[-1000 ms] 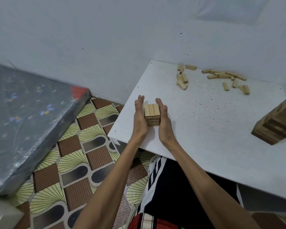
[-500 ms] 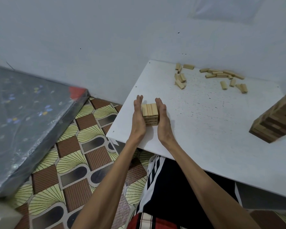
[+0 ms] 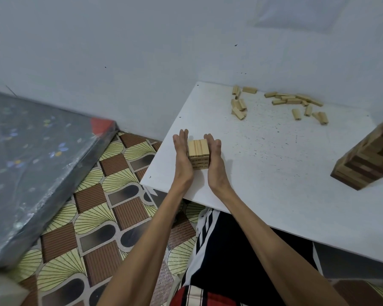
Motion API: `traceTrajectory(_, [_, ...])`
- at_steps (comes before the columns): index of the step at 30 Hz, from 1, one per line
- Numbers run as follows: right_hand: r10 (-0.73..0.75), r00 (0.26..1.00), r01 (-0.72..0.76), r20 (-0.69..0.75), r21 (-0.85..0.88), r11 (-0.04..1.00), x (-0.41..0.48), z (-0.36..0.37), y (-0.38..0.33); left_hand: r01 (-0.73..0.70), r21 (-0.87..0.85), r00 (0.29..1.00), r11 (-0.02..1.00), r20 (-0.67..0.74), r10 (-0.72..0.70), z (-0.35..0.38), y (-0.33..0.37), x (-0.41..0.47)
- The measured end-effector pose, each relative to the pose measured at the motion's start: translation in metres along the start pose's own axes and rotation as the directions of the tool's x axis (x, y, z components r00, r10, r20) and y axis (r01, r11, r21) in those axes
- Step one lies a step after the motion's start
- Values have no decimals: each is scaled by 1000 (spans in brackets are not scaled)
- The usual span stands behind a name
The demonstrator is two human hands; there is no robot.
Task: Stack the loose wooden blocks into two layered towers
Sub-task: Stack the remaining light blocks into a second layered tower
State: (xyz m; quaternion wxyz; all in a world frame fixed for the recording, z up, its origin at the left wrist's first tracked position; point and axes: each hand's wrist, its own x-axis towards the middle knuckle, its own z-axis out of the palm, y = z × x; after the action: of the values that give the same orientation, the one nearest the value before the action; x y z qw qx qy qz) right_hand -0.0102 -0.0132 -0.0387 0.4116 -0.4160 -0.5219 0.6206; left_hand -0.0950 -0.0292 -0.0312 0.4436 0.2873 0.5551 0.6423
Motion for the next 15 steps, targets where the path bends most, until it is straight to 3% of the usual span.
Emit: traceTrajectory(15, [15,1000,-16,-21,-44,999,3,4,2,-32,11,999,999,-28,32,5,-6,1])
